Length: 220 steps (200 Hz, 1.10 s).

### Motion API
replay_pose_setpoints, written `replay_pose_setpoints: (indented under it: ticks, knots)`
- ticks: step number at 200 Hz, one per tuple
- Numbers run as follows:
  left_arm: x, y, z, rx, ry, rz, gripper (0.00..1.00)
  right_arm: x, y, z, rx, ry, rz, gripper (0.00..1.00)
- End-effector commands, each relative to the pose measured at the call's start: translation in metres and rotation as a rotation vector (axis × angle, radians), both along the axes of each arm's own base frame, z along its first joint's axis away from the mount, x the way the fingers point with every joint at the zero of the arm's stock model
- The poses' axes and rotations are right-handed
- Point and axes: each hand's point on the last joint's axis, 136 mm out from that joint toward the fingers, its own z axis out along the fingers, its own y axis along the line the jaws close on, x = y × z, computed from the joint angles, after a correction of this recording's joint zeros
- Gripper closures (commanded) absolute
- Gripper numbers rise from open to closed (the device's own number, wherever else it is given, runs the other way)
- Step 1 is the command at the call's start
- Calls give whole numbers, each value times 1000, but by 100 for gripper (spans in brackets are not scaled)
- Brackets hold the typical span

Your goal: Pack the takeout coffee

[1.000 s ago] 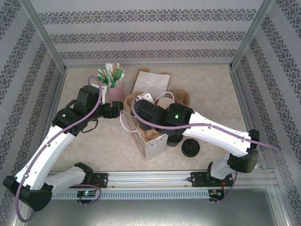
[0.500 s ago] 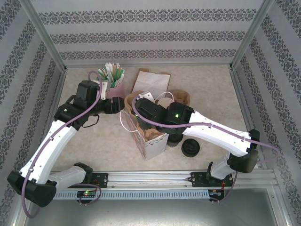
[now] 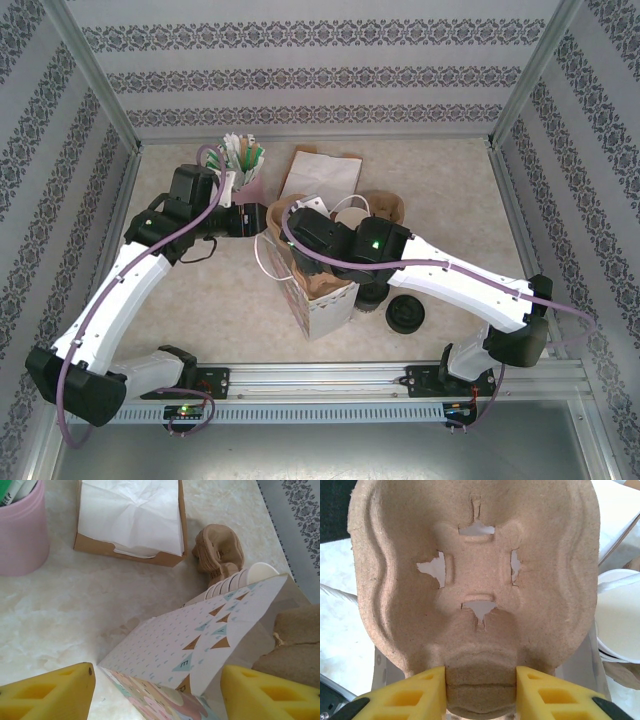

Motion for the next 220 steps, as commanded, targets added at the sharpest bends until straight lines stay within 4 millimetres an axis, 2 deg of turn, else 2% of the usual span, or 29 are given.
replay_pose_setpoints:
  ticks: [1, 38, 78, 141, 188, 220]
  knots:
    - [10, 5, 11, -21, -42, 32, 34, -2, -4, 6, 31, 2, -10, 63]
    - [17, 12, 12, -36, -65, 97, 35, -2, -4, 2, 21, 16, -7, 63]
    - [18, 7, 10, -65, -64, 85, 36, -3, -4, -4, 5, 35, -9, 63]
    - [12, 5, 25, -78, -58, 47, 32, 0, -3, -3, 13, 32, -19, 63]
    - [5, -2, 27, -114, -34, 12, 33, -1, -3, -5, 9, 40, -18, 63]
    - [6, 11, 24, -72, -38, 70, 33, 0, -2, -15, -16, 65, -14, 63]
